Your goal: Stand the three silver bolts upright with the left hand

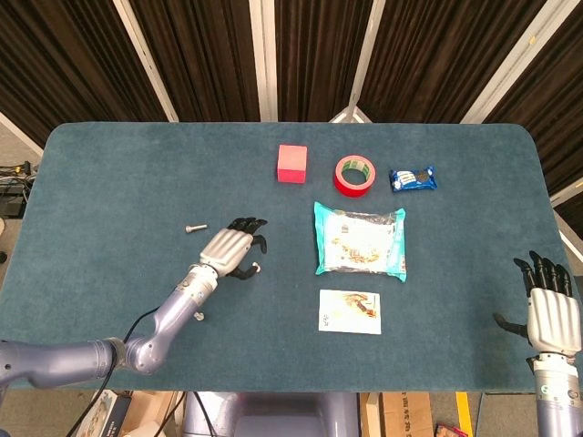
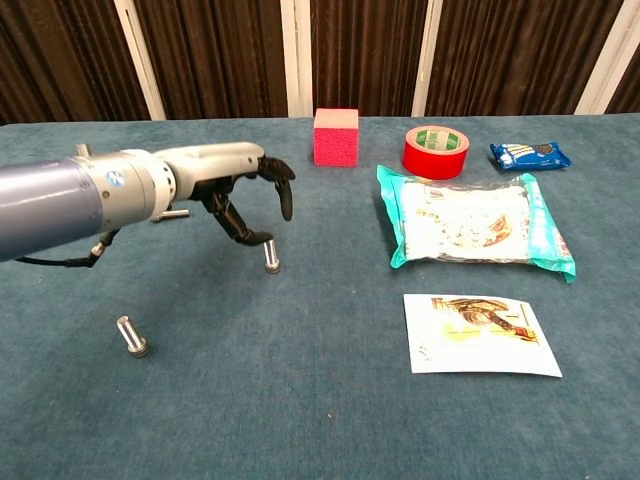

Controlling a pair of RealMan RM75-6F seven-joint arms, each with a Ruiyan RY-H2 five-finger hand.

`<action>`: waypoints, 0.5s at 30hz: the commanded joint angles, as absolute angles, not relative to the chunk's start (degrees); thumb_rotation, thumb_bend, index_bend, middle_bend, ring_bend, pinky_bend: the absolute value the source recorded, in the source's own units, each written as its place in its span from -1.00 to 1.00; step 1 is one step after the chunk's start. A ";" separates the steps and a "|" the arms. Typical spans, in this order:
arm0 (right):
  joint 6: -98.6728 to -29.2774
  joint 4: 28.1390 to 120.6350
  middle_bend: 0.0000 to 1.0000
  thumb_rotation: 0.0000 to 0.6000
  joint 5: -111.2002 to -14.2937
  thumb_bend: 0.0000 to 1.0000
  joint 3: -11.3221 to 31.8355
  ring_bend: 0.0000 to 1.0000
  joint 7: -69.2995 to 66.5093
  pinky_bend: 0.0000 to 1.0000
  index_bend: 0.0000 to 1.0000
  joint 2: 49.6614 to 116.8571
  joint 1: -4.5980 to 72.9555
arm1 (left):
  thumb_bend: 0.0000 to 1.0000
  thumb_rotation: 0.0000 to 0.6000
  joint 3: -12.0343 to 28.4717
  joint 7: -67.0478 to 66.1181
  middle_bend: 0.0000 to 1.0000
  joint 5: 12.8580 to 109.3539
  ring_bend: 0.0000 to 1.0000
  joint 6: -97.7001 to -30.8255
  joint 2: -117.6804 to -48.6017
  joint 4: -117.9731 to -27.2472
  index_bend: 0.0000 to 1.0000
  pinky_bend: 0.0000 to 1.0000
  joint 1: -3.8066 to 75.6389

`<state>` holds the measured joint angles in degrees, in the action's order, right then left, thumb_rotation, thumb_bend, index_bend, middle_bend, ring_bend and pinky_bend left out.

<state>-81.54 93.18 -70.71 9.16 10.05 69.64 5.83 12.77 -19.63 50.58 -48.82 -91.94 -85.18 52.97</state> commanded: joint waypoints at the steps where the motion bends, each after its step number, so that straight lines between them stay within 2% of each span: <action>1: -81.55 93.15 -0.87 1.00 -70.74 -0.96 9.13 -1.00 10.12 -1.00 -0.63 69.67 5.83 | -0.02 1.00 13.34 -20.52 -0.92 52.67 -1.00 -52.27 -89.37 -87.55 -0.16 -1.00 52.08; 8: -81.49 93.23 -0.87 1.00 -70.81 -0.96 8.95 -1.00 10.70 -1.00 -0.63 69.93 5.92 | -0.02 1.00 14.02 -21.40 -0.91 54.17 -1.00 -58.68 -82.41 -91.72 -0.13 -1.00 48.67; 15: -81.70 93.42 -0.87 1.00 -71.11 -0.96 8.49 -1.00 12.24 -1.00 -0.63 70.51 5.98 | -0.05 1.00 15.75 -17.61 -0.91 50.07 -1.00 -59.27 -78.65 -90.64 -0.10 -1.00 45.96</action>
<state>-81.63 93.39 -71.03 8.56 12.11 70.43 5.96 15.03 -18.93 51.18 -59.28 -79.32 -91.31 46.70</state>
